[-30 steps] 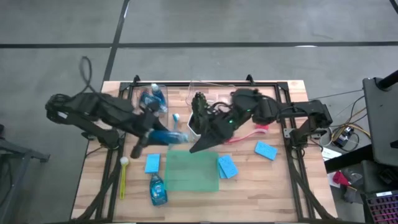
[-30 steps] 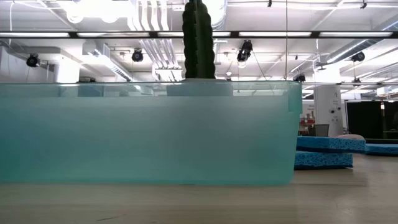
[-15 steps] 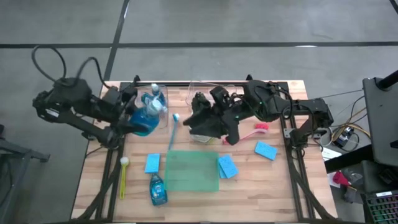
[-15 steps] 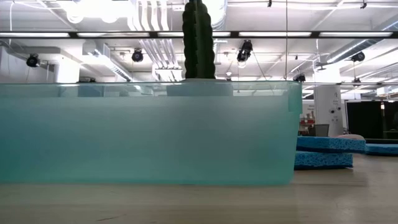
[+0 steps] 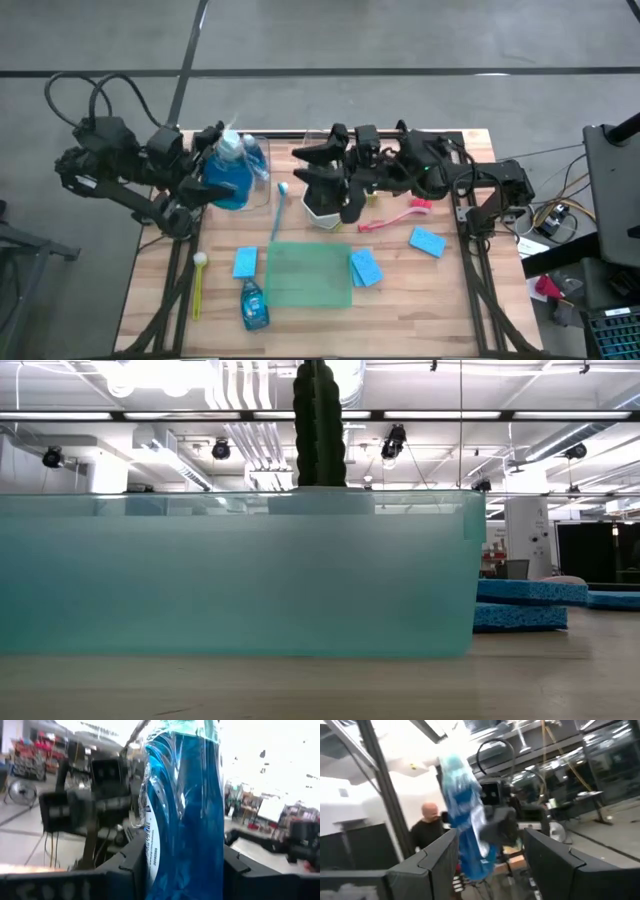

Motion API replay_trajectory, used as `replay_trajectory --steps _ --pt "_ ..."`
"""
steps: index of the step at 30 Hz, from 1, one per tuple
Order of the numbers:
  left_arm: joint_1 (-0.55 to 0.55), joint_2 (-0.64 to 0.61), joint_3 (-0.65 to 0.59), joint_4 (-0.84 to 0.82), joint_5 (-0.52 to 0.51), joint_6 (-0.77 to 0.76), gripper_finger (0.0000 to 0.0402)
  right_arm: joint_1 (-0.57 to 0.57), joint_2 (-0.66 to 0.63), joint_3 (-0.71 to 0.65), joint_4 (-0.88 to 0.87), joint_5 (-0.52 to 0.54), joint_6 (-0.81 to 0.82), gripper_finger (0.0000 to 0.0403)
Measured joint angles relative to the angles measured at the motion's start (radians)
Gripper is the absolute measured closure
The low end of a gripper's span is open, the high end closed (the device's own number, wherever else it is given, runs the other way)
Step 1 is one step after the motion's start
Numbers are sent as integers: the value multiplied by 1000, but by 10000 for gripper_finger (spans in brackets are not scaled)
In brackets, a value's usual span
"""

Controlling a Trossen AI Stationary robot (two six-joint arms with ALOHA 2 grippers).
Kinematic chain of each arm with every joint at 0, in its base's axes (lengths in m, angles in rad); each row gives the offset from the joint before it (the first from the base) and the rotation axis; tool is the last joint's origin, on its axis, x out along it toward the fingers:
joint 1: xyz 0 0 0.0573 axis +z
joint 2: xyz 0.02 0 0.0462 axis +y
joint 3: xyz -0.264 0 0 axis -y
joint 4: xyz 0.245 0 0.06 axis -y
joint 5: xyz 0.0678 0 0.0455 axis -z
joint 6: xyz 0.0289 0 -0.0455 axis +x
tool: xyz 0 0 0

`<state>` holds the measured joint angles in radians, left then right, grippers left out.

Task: Pick & Place Kitchen Sink Supplies
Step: Put the blue dishwashing liquid into the left transparent bin

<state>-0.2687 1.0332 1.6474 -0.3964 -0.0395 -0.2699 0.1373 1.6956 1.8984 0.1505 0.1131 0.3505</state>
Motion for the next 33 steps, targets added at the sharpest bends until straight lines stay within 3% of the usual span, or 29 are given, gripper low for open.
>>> replay_trajectory --steps 6,23,33 --pt "0 25 0 142 -70 36 252 14 61 3 -20 15 19 184" --pt "0 36 -1 84 -105 26 252 28 280 262 -52 -8 -94 180" --pt "0 33 -5 65 -108 13 252 20 353 439 -149 -46 -78 89"
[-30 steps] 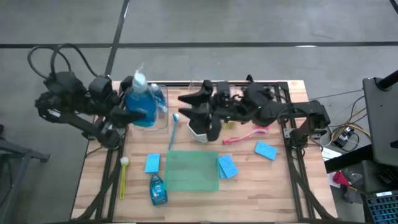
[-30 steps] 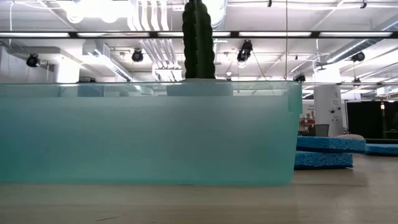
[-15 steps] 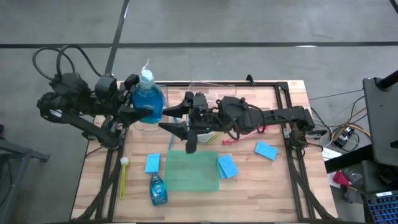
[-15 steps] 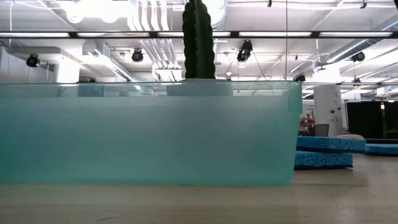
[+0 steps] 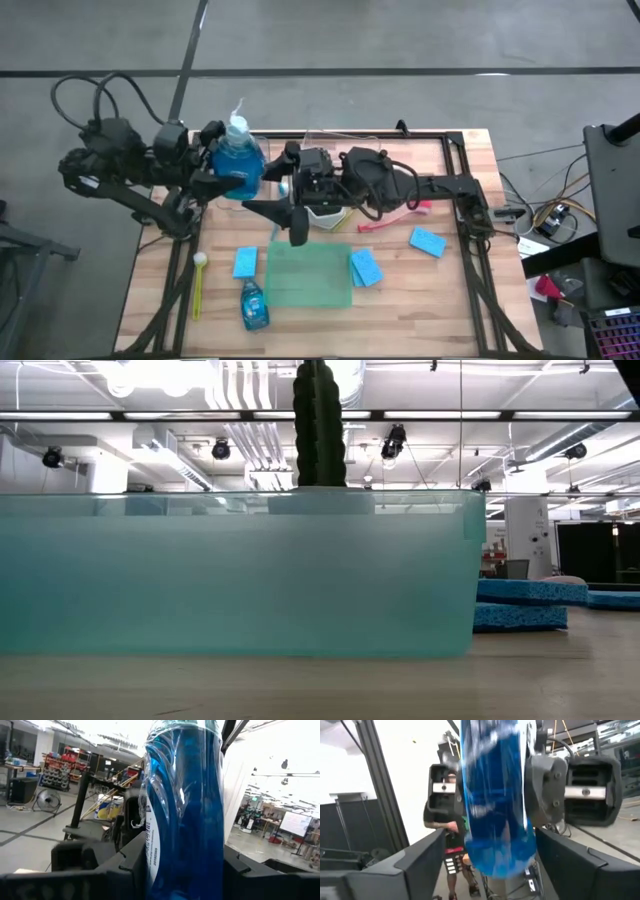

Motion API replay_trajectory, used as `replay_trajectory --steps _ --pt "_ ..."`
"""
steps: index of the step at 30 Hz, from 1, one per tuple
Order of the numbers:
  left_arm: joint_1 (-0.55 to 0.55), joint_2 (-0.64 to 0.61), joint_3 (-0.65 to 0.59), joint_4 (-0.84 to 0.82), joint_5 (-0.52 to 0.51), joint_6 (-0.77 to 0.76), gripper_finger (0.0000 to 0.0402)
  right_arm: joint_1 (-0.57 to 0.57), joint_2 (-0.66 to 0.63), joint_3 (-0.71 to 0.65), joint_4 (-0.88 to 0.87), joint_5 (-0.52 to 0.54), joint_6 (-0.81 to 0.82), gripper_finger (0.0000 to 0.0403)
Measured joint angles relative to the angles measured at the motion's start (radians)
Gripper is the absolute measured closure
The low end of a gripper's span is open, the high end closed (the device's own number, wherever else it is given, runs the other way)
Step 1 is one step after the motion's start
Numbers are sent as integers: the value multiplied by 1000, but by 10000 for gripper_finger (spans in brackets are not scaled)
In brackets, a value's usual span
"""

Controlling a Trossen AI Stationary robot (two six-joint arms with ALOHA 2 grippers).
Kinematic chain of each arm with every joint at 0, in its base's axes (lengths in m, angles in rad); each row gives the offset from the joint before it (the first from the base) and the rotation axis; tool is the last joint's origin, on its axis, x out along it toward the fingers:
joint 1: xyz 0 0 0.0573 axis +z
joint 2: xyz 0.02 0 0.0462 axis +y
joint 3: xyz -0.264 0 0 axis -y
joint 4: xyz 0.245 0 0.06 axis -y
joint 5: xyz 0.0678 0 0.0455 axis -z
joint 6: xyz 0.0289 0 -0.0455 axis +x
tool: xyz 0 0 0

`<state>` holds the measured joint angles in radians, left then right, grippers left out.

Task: Pick & Place Kitchen Sink Supplies
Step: Put the blue dishwashing liquid into the left transparent bin

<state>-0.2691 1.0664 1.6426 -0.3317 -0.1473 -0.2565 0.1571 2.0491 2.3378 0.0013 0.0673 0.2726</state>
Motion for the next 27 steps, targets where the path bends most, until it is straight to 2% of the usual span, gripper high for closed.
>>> replay_trajectory --steps 5,13,27 --pt "0 15 -14 1 -30 -8 252 -8 -2 1 -4 1 28 68" --pt "1 23 -13 80 -31 1 252 -7 -2 -2 -29 1 35 80" --pt "1 35 -16 61 -4 -14 252 -8 -2 -3 -20 3 61 167"
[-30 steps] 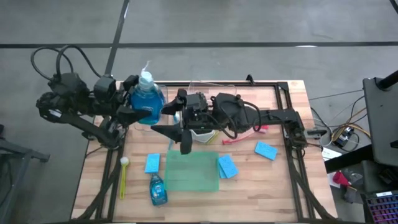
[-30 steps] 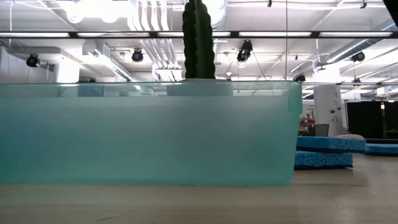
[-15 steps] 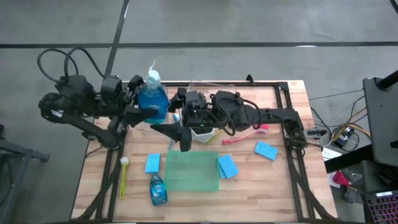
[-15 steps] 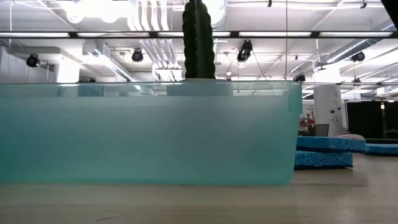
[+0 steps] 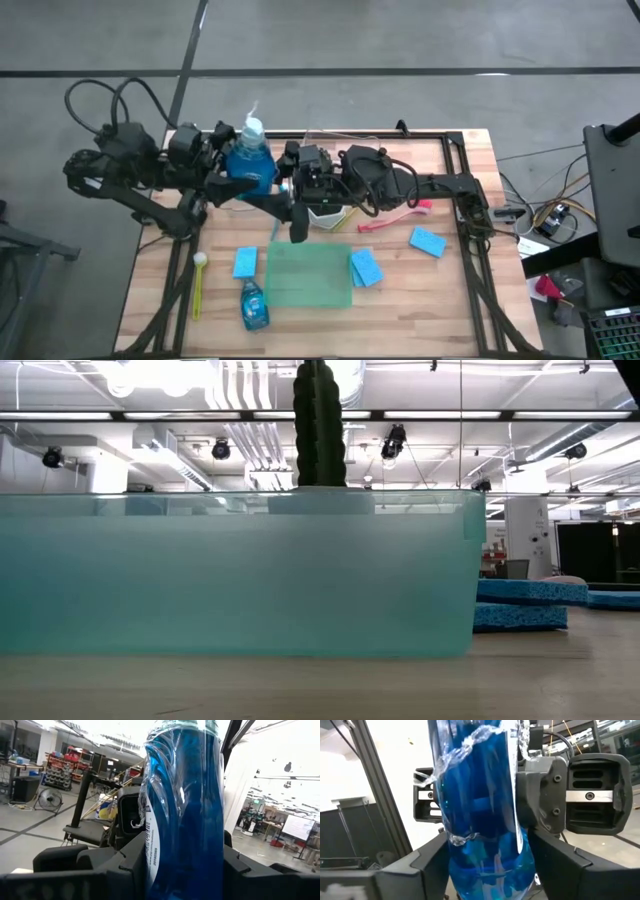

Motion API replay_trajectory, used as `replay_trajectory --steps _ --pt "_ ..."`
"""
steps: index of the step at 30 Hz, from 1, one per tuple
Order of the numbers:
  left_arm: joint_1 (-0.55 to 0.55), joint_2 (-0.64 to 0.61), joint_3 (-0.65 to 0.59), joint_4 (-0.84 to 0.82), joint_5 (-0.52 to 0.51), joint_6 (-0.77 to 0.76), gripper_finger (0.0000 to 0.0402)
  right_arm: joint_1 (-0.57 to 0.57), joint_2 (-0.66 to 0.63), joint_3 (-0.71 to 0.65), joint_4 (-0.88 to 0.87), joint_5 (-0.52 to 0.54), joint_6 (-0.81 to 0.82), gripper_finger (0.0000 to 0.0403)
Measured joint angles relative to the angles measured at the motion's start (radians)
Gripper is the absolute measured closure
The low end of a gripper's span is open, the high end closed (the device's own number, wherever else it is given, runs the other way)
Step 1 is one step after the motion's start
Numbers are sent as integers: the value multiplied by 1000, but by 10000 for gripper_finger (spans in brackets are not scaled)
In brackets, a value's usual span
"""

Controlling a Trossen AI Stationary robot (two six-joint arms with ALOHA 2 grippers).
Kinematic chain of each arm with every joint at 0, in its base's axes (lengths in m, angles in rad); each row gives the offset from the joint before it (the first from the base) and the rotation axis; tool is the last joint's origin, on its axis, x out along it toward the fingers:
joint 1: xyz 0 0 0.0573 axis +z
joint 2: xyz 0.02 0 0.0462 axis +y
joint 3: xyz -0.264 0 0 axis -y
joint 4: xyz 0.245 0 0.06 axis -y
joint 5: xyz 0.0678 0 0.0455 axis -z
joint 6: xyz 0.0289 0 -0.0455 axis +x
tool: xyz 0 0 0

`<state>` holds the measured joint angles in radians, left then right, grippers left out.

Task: Pick & Place Kitchen Sink Supplies
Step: Put the blue dishwashing liquid into the left transparent bin

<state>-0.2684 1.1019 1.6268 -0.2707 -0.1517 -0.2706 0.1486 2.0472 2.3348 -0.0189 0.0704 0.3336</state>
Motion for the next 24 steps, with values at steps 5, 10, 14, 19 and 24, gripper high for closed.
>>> replay_trajectory --steps 5,10,14,19,24 --pt "0 -5 0 -3 1 -7 243 0 0 0 0 2 6 201" --pt "0 -7 -1 -5 5 -11 210 -1 0 0 -9 2 8 218" --pt "-1 -21 -1 -16 8 -41 180 -1 0 0 -55 1 7 220" --pt "-1 -43 -1 -31 23 -45 163 0 -3 -1 -149 -20 65 220" --pt "-1 -82 0 -88 29 -45 163 2 -4 0 -269 -93 179 220"
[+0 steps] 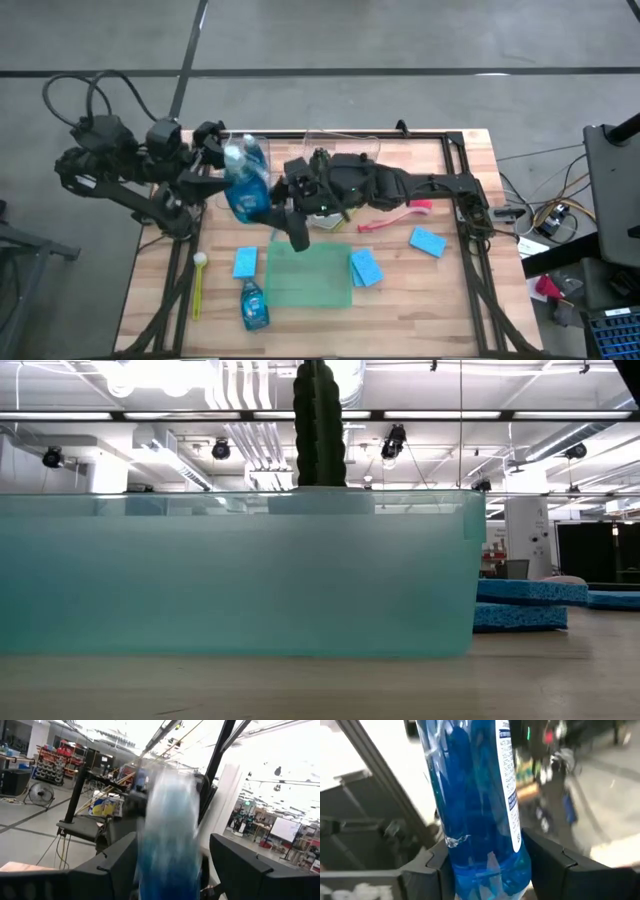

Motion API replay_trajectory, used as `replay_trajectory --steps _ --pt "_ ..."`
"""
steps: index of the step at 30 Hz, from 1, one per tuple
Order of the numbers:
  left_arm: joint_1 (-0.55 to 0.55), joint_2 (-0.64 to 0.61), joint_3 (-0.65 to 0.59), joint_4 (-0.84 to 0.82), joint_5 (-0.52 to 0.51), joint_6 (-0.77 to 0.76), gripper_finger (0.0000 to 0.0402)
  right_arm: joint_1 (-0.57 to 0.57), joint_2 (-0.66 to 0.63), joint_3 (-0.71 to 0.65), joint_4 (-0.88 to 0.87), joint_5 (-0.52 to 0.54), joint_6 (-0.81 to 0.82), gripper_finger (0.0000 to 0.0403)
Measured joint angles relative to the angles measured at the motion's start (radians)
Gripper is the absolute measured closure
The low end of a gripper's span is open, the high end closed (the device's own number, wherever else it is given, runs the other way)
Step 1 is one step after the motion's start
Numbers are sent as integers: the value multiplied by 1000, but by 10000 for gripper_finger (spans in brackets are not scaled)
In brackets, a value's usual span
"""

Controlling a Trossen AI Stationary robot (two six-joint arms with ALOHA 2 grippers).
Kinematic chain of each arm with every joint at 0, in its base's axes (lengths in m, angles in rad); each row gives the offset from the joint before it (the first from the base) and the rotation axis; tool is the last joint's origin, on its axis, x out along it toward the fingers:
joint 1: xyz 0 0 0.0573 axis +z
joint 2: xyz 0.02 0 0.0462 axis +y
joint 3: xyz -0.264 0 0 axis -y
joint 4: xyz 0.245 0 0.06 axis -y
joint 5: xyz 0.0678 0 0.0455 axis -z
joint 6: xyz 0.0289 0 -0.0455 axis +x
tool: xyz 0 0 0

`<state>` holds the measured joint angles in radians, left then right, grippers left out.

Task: Pick & Place Kitchen Sink Supplies
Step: Put the blue dishwashing liquid into the left transparent bin

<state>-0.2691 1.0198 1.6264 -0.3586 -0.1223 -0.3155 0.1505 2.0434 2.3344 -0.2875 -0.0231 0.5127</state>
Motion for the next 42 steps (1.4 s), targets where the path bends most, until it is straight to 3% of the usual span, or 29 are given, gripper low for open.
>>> replay_trajectory --steps 6,15,28,37,42 --pt "0 -22 0 -66 -2 -16 164 1 0 0 -165 -31 63 220" --pt "0 -22 0 -193 -16 -73 172 0 0 -1 -180 -35 75 220" --pt "1 -24 0 -218 -37 -100 273 0 0 -1 -231 -46 117 220" --pt "1 -39 0 -252 -37 -124 255 0 0 -1 -234 -37 117 220" --pt "0 -55 0 -284 -42 -127 274 -3 0 -1 -233 -31 118 218"
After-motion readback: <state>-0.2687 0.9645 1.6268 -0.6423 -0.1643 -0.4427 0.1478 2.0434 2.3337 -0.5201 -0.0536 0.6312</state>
